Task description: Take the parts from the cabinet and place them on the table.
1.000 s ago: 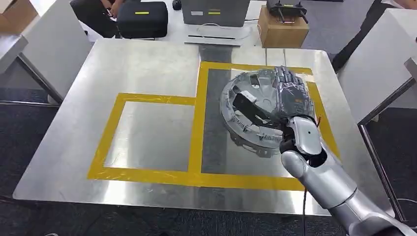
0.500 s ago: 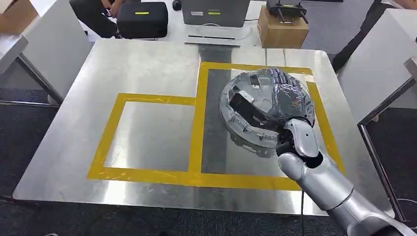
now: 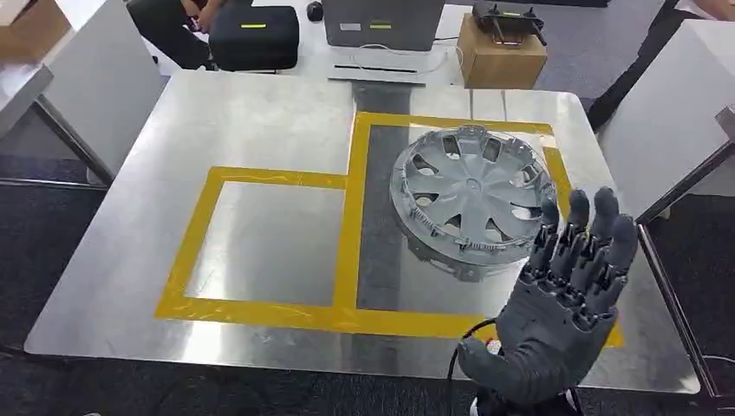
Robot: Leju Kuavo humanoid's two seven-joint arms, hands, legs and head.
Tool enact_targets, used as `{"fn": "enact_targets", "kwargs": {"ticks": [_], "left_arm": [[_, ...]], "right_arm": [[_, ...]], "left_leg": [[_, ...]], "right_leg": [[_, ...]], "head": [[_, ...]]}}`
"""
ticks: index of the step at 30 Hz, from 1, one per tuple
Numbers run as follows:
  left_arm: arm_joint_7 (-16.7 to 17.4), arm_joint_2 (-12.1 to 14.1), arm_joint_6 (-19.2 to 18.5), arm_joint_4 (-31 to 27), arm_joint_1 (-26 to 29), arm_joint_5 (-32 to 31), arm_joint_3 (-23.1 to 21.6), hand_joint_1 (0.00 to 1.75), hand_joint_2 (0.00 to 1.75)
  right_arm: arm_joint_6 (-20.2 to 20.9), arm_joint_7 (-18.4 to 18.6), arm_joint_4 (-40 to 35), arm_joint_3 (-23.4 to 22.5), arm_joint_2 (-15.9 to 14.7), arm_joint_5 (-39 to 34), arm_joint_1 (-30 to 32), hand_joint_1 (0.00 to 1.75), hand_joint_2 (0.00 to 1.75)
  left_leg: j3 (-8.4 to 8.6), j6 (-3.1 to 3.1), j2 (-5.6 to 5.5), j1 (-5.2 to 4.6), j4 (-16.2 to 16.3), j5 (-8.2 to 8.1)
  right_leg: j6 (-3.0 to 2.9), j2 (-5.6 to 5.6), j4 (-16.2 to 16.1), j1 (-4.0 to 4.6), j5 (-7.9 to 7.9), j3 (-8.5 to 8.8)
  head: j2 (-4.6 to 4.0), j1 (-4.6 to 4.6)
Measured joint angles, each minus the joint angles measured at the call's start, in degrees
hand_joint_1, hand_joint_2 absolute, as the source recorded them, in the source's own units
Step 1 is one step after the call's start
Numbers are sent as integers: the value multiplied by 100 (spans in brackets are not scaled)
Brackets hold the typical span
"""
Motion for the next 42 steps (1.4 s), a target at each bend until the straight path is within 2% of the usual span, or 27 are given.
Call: {"fn": "enact_targets", "kwargs": {"ticks": [7,9,10,11,13,14,15,16,18,19,20,21,23,24,25,26,28,29,30,31,33,34,35,36,39,40,42], "left_arm": [[138,48,-22,0,3,-42,44,0,0],[140,55,-22,0,3,-53,48,0,0],[140,57,-20,0,1,-53,50,0,0],[147,55,-22,0,-1,-57,50,0,0],[186,57,-22,0,2,-66,52,0,0],[192,57,-28,2,6,-72,52,0,0],[203,57,-35,2,6,-81,52,0,0],[229,55,-37,2,4,-101,52,0,0],[256,50,-35,0,1,-127,52,0,0],[280,44,-35,0,0,-138,52,0,0],[313,24,-35,0,-6,-142,52,0,0],[348,24,-24,0,-6,-146,52,0,0],[435,11,-22,-2,-4,-177,48,0,0],[492,11,-22,-2,-5,-186,48,0,0],[521,15,-22,-2,-2,-192,48,0,0],[571,18,-24,-2,-2,-199,48,0,0],[625,26,-22,-2,-6,-203,48,0,0],[641,29,-22,-2,-2,-206,48,0,0],[652,29,-22,-2,-1,-208,46,0,0],[651,29,-22,-2,-2,-210,46,0,0],[654,31,-22,-2,-6,-227,46,0,0],[664,22,-22,-6,-13,-243,46,0,0],[673,15,-24,-13,-29,-245,46,0,0],[684,13,-24,-11,-27,-256,46,0,0],[711,-2,-28,-11,-19,-258,42,0,0],[719,-2,-28,-11,-34,-258,42,0,0],[730,-2,-26,-11,-35,-258,42,0,0]], "right_arm": [[-52,-15,-917,453,44,88,24,0,175],[-63,-15,-1068,525,42,88,21,0,175],[-66,-15,-1131,556,44,88,17,0,175],[-70,-13,-1159,573,44,70,14,0,175],[-83,-13,-1168,638,44,44,15,0,175],[-103,-13,-1177,676,44,29,14,0,175],[-114,-13,-1177,698,44,18,11,0,175],[-135,-13,-1179,711,42,20,-5,0,175],[-166,-9,-1192,772,42,31,-42,0,175],[-168,0,-1194,805,42,38,-47,0,175],[-168,2,-1194,822,42,46,-54,0,175],[-168,4,-1197,835,42,46,-65,0,175],[-168,6,-1196,844,40,53,-85,0,175],[-168,6,-1199,849,40,55,-93,0,175],[-168,9,-1196,853,40,57,-103,0,175],[-168,11,-1196,873,42,62,-104,0,175],[-168,17,-1196,886,40,70,-105,0,175],[-168,17,-1196,894,40,70,-106,0,175],[-168,22,-1196,921,40,70,-105,0,175],[-168,24,-1196,936,40,70,-104,0,175],[-168,24,-1196,938,40,66,-108,0,175],[-168,24,-1197,940,40,59,-115,0,175],[-168,24,-1199,940,40,57,-112,0,175],[-168,24,-1203,953,42,53,-134,0,175],[-175,24,-1203,973,40,44,-129,0,175],[-175,24,-1203,982,40,42,-127,0,175],[-177,24,-1207,997,40,40,-132,0,175]], "left_leg": [[35,71,1,-57,1,-23],[59,136,11,5,-52,46],[66,139,15,9,-55,46],[68,151,13,11,-55,47],[64,152,10,-2,-53,47],[63,152,8,-13,-53,47],[66,152,1,-23,-52,47],[69,151,-9,-34,-52,47],[88,149,-29,-54,-51,48],[96,147,-34,-50,-53,49],[71,109,-46,-69,-50,59],[64,63,-40,-38,-50,93],[55,-4,-34,-11,-64,134],[52,-38,-35,-47,-50,107],[24,-78,-29,-34,15,-14],[-34,-141,-29,-4,217,-287],[-306,-224,-28,56,1002,-810],[-401,-266,-27,89,1341,-957],[-390,-300,-24,116,1452,-936],[-262,-341,-15,146,1326,-784],[296,-429,14,216,506,-350],[571,-493,28,264,71,-311],[640,-496,9,233,-59,-533],[585,-327,-34,236,-47,-371],[492,-158,-26,214,-24,-314],[439,-88,-24,207,-27,-263],[296,-13,-26,168,-27,-152]], "right_leg": [[81,1,-34,-57,0,53],[126,13,-6,-51,-56,52],[142,48,159,-47,-221,15],[149,60,493,-52,-466,-118],[159,63,1381,-48,-918,-484],[155,63,1679,-48,-993,-605],[135,64,1701,-47,-911,-601],[103,64,1476,-44,-698,-488],[0,80,616,-16,-216,-59],[-91,99,112,21,-103,179],[-116,100,-3,30,-138,273],[-108,103,-20,53,-108,254],[-150,107,-40,81,-78,239],[-182,91,-135,35,-1,250],[-184,62,-180,10,50,250],[-240,63,-204,-6,95,218],[-221,56,-189,-13,146,118],[-207,49,-178,-23,178,64],[-186,46,-162,-39,210,12],[-152,45,-138,-61,232,-44],[-89,47,-52,-133,268,-152],[-38,52,18,-129,269,-196],[5,51,24,-154,294,-234],[43,65,95,-104,302,-249],[108,68,65,-130,396,-285],[130,67,122,-145,263,-340],[142,70,773,-136,-428,-512]], "head": [[0,0],[0,0],[0,11],[0,31],[0,33],[0,33],[0,33],[0,33],[0,35],[0,33],[0,26],[0,31],[0,33],[0,35],[0,33],[0,0],[0,-11],[0,-11],[0,-11],[0,-11],[0,-11],[0,-24],[0,-46],[0,-99],[0,-24],[0,-22],[0,31]]}}
